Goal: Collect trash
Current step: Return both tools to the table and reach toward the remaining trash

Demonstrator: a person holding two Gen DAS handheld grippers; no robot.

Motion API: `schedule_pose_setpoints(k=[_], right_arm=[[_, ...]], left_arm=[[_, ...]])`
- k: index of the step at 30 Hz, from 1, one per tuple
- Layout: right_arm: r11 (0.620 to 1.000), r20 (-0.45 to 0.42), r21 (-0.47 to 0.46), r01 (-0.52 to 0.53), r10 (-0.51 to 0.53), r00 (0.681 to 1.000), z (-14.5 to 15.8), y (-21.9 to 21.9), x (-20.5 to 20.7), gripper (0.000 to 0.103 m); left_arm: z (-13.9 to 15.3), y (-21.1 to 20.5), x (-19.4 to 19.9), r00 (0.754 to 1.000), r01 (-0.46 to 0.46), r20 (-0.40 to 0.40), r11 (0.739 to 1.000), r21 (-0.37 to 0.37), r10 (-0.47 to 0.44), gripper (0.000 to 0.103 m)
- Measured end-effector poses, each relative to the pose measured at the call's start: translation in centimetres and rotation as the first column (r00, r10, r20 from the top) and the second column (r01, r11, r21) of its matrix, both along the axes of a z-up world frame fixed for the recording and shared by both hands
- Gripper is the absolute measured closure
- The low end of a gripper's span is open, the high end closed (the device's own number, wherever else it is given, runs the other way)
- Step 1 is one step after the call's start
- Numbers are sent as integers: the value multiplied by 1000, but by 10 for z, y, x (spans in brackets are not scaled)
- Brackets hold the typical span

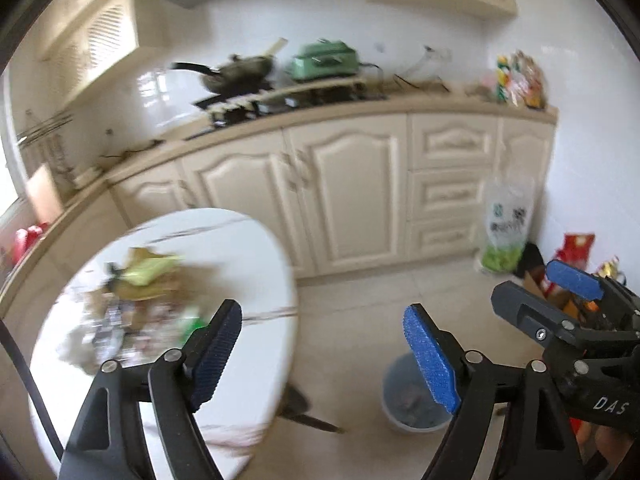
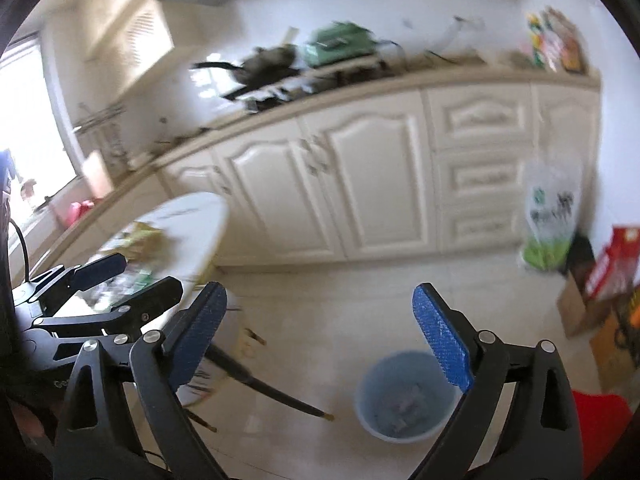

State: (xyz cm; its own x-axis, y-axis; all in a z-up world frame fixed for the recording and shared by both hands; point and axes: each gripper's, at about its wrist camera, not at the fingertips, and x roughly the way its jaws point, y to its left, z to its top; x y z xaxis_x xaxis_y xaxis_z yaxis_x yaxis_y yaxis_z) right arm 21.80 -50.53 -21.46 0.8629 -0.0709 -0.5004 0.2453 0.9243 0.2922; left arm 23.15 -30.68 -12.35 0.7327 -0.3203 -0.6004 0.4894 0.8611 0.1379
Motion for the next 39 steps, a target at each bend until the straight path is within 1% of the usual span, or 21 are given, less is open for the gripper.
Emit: schedule_pose_setpoints(k=[4,6,9,12,13,16,19,20,24,28,31,34,36,37,38,39], right_arm=[[996,29,-27,-83,84,996,24,49,16,5],[991,23,-40,-125,126,992,31,71,28,3],[980,4,-45,-193,193,981,34,101,51,3],[970,-26,-49,-237,236,971,28,129,74,3],[967,-36,-47,-251,249,968,24,135,82,3],[959,-71,-31,-281,279,958,10,147,100,3],[956,-109,-32,-291,286,952,-3,154,114,3],[955,-126,-27,-297,291,948,-9,155,121,3],[954,-162,-28,-300,291,943,-21,156,136,3],[954,-186,-34,-298,287,940,-28,154,152,3],[955,-189,-32,-294,283,940,-30,148,162,3],[956,-193,-31,-293,281,940,-32,144,171,3],[955,-196,-34,-294,282,939,-32,143,176,3],[956,-197,-33,-292,280,940,-32,142,178,3],[955,-195,-31,-294,283,939,-32,142,180,3],[955,-192,-30,-296,285,939,-31,141,183,3]], left_arm=[[15,61,-18,997,-69,41,998,-15,69,13],[17,85,-32,994,-95,53,995,-16,96,12],[13,112,-37,989,-141,46,990,-3,141,11],[8,136,-26,986,-167,6,986,-2,167,11],[7,139,-18,985,-170,-12,985,4,170,11],[-12,146,-4,982,-173,-74,984,33,175,11],[-26,152,11,982,-138,-127,990,35,141,11],[-35,150,15,979,-135,-152,990,36,138,11],[-51,144,44,968,-119,-219,992,41,126,11],[-63,133,69,961,-99,-253,993,58,111,11],[-66,139,107,959,-86,-264,994,68,101,11],[-71,134,125,952,-78,-291,996,48,89,11],[-75,133,134,953,-77,-290,996,38,85,13],[-76,134,136,954,-71,-290,997,28,76,17],[-76,135,138,953,-62,-297,998,10,62,26],[-76,137,139,951,-56,-305,998,-9,50,30]])
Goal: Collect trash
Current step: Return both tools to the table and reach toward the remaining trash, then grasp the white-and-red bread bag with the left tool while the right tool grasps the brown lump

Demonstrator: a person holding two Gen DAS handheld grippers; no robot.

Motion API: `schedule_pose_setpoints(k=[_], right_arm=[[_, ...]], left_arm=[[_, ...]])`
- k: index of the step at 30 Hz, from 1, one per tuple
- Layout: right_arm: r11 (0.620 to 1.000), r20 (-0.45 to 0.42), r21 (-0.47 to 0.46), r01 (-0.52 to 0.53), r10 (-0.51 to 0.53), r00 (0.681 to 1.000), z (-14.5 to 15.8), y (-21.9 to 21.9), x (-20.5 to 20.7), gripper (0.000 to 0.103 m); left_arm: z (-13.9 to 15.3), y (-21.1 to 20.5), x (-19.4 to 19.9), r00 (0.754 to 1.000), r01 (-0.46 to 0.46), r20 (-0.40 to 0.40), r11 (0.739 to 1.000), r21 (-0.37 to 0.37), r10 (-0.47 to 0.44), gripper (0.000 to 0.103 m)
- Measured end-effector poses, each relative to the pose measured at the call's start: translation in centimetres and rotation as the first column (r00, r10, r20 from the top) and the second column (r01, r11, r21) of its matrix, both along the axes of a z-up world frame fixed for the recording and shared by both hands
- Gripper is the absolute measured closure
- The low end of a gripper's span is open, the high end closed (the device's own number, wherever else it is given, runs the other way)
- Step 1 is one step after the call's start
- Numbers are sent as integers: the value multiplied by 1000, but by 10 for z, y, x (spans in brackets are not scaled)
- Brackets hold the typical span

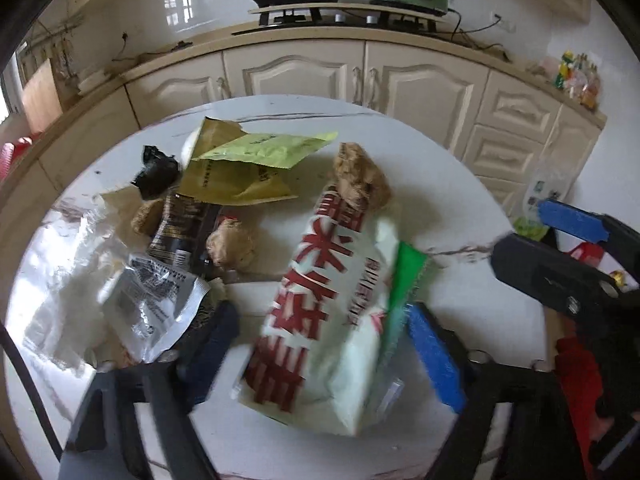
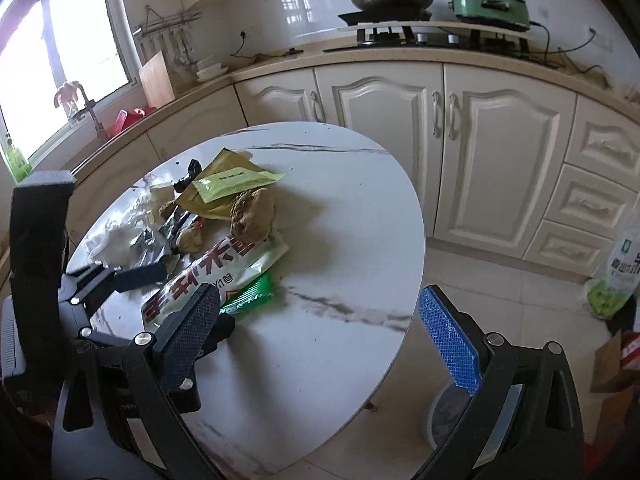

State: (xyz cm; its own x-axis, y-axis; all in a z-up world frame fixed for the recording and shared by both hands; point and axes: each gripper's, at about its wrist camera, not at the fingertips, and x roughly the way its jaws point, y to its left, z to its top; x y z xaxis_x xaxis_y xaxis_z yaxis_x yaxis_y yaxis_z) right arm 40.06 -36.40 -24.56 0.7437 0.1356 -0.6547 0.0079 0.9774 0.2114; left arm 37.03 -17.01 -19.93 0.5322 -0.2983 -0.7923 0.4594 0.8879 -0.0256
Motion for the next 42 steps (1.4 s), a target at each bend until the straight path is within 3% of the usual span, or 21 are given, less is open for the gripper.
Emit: schedule_pose_setpoints(k=[4,13,21,24,26,30,31,32,36,42], right_arm=[[1000,5,4,-4,4,1000,4,0,9,3],[998,-17,-5,-60,60,998,5,13,41,2],[992,-89,-43,-118,114,990,-12,44,77,5],[989,-119,-70,-128,119,986,-17,53,89,15],[989,-134,-80,-122,111,985,-19,55,95,30],[984,-158,-128,-124,103,982,-19,60,99,46],[984,-158,-124,-129,109,981,-18,59,99,62],[984,-160,-118,-133,113,981,-17,59,99,67],[981,-151,-105,-162,146,978,-18,59,88,68],[982,-72,-4,-187,186,980,-4,50,51,68]], left_arm=[[-5,3,1,1000,15,9,1000,-11,-15,43],[-4,44,-20,999,-44,20,999,1,44,46],[11,89,-48,986,-153,57,987,-59,156,50],[15,98,-46,981,-178,63,981,-76,183,50],[14,101,-46,979,-189,59,979,-81,194,50],[15,98,-45,977,-201,60,976,-84,206,50],[16,97,-45,976,-202,58,975,-89,208,50],[17,97,-45,977,-202,55,975,-92,208,50],[23,99,-55,975,-201,71,975,-100,208,50],[35,91,-68,975,-192,93,975,-111,202,50]])
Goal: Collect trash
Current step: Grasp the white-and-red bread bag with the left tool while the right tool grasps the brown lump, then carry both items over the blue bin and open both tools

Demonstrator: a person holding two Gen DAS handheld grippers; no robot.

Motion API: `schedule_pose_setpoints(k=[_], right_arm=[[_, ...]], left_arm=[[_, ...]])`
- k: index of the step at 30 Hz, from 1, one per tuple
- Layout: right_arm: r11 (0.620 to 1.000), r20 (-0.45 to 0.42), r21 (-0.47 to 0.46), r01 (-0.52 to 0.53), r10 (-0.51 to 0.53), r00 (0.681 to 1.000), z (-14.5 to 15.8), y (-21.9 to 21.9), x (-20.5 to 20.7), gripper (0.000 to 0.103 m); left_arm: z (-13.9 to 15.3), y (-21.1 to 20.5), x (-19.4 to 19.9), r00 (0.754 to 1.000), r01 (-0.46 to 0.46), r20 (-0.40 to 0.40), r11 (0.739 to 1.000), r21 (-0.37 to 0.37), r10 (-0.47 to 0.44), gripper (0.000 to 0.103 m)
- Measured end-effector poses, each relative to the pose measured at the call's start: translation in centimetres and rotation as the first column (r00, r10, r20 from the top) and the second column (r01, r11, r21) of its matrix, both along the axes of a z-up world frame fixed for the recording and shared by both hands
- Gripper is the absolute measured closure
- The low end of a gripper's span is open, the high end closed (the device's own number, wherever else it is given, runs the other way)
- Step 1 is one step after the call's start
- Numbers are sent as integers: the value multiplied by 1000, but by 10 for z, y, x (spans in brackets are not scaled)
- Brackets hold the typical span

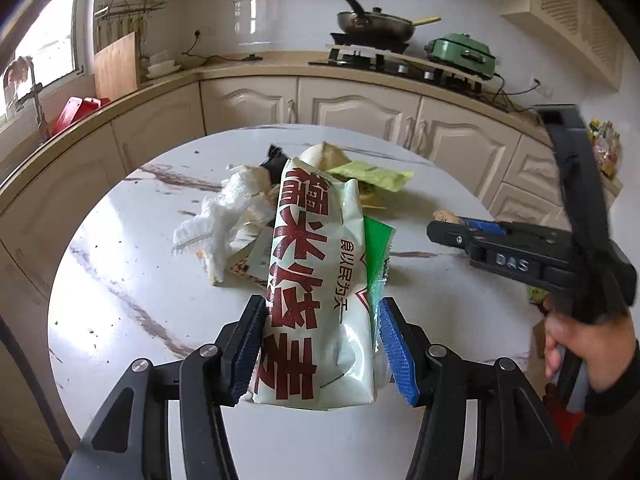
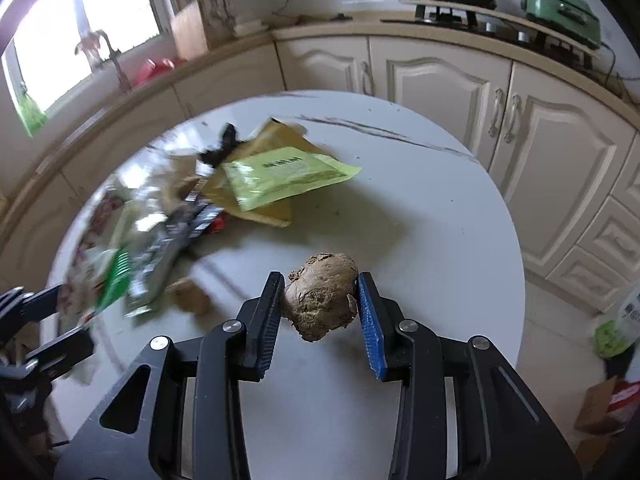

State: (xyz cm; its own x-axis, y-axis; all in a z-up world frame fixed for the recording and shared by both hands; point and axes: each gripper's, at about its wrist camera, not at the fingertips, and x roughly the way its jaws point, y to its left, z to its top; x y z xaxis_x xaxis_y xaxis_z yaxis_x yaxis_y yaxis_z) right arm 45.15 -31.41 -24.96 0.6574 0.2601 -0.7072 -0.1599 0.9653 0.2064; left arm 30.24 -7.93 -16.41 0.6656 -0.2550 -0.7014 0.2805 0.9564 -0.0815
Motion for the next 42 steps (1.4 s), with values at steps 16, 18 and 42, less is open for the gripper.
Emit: schedule_pose_setpoints(k=[16,18,42], right_arm=[[985,149,131,116,-135,980,43,-110,-139,68],[976,143,143,165,-185,972,39,-138,-157,68],[818,-178,256,516,-485,857,-158,-346,-223,68]], left_arm=[[33,-134,-51,973,226,40,974,14,-227,51],[32,-169,-55,958,285,34,958,27,-285,51],[-134,-439,42,835,527,-290,830,182,-467,33]])
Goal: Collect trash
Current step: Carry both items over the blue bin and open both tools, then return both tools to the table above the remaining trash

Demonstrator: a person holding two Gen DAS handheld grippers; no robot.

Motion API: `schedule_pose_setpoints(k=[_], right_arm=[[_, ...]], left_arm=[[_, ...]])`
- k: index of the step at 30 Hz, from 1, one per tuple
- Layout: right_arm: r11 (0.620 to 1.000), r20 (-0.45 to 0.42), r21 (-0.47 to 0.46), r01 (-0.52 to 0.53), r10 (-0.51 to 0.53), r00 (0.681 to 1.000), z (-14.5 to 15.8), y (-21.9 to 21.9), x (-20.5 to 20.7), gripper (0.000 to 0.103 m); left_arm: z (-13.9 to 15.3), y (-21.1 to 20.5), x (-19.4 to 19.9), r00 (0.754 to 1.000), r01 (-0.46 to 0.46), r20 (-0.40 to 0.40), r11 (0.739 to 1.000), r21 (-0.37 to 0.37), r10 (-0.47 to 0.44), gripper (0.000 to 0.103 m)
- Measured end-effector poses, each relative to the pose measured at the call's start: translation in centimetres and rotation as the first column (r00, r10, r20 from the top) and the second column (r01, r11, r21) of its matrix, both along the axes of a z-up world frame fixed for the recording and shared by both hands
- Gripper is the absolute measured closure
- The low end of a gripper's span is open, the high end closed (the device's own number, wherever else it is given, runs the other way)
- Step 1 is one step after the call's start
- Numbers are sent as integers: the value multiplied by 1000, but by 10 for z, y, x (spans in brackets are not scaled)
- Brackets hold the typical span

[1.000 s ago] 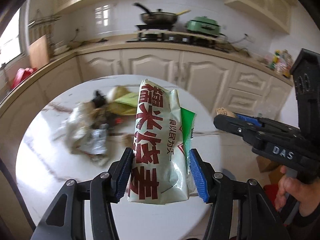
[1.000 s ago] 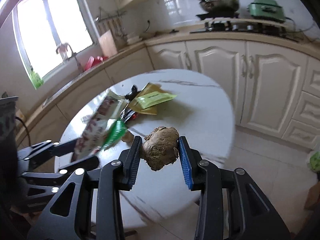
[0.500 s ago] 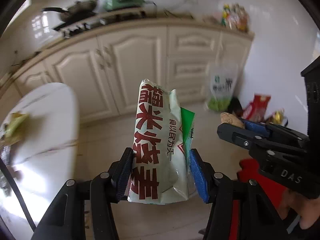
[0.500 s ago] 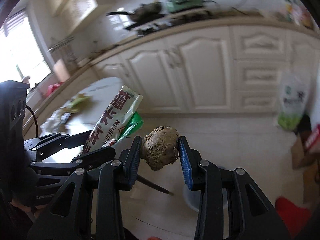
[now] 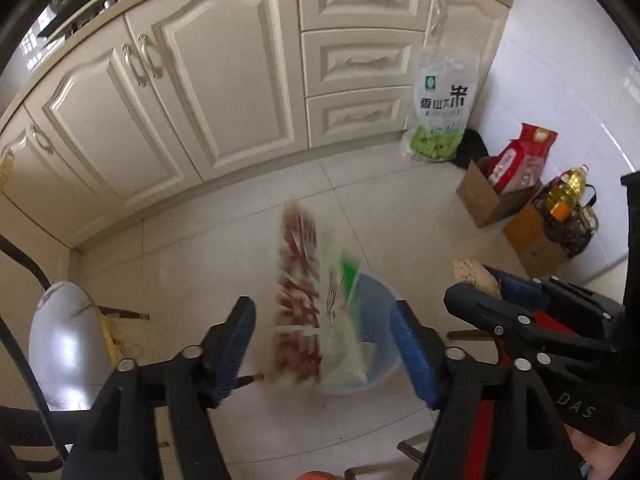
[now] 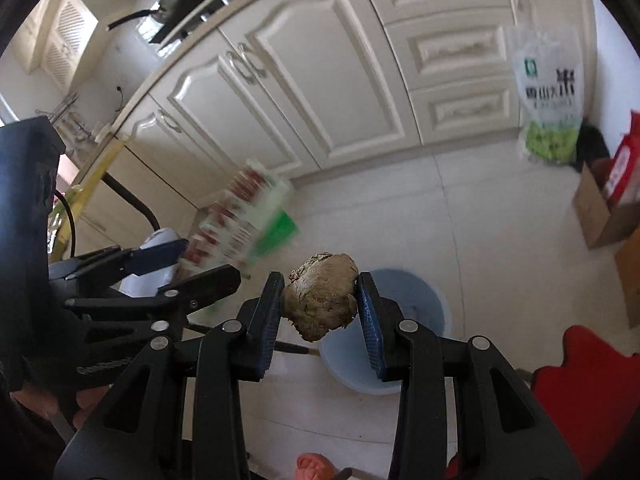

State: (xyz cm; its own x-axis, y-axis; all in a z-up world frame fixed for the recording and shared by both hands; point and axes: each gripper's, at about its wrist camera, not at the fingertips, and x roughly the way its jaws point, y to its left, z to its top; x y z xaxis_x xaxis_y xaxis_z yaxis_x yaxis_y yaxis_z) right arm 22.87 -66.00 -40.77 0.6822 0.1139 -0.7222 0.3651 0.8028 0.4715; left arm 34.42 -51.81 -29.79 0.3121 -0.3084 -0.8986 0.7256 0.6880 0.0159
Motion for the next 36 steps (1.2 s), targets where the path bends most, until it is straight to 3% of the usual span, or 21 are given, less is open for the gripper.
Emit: schedule_pose_setpoints(k=[6,12,16,18,23,27,32,36], right_arm=[[1000,-14,28,-4,5,1000,-21,1,13,68],[998,5,59,-22,22,1000,-29,9,30,66],[998,15,53,-18,17,1000,-21,16,38,48],[999,27,44,-19,18,999,-10,21,37,48],[1000,78,-16,-25,27,997,38,44,25,43],[996,156,-88,-22,36,987,97,73,12,36],[981,269,-188,-50,101,958,175,130,-2,23],[959,349,-266,-96,189,918,234,189,-6,11]], left_arm=[[-14,-6,7,998,-67,3,998,8,67,30],[8,18,-1,989,-142,41,990,-14,142,30],[32,37,-22,985,-150,79,988,-48,153,30],[45,47,-32,983,-152,95,986,-63,157,30],[90,89,-69,968,-165,168,976,-141,188,30],[132,136,-109,941,-183,245,961,-210,233,29],[183,200,-166,881,-211,355,931,-298,314,24],[218,271,-214,818,-263,402,889,-376,412,20]])
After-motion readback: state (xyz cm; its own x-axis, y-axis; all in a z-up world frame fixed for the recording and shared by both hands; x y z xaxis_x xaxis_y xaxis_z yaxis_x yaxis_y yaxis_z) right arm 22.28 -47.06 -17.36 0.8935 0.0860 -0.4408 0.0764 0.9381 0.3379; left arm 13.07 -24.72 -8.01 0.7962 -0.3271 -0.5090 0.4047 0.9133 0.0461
